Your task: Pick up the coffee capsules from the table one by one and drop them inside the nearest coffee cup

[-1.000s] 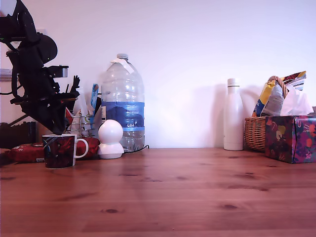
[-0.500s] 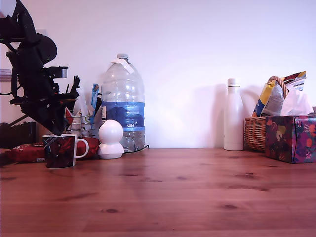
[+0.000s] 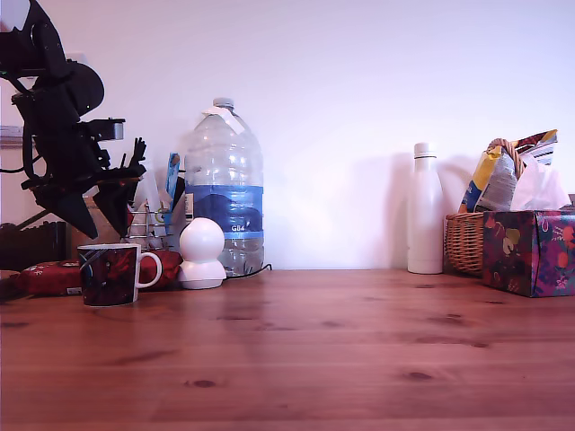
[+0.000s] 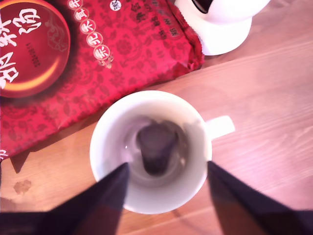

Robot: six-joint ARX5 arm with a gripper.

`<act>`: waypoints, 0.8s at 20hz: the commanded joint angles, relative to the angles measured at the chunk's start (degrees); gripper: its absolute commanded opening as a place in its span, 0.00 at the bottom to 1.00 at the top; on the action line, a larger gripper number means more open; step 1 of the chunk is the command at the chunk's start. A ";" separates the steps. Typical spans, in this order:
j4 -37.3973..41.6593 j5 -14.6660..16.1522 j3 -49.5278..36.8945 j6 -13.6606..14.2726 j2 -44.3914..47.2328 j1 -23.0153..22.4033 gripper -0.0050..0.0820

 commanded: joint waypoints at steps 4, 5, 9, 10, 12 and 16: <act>-1.57 1.25 0.35 0.24 0.24 -0.11 0.95; -2.21 1.90 0.35 0.24 -0.31 -0.13 0.95; -4.70 4.59 0.35 0.81 -4.61 -0.17 0.50; -5.42 5.53 0.35 0.81 -6.05 -0.33 0.26; -5.86 7.23 0.35 0.81 -8.55 -0.39 0.04; -7.10 7.30 -0.26 0.76 -12.96 -0.87 0.04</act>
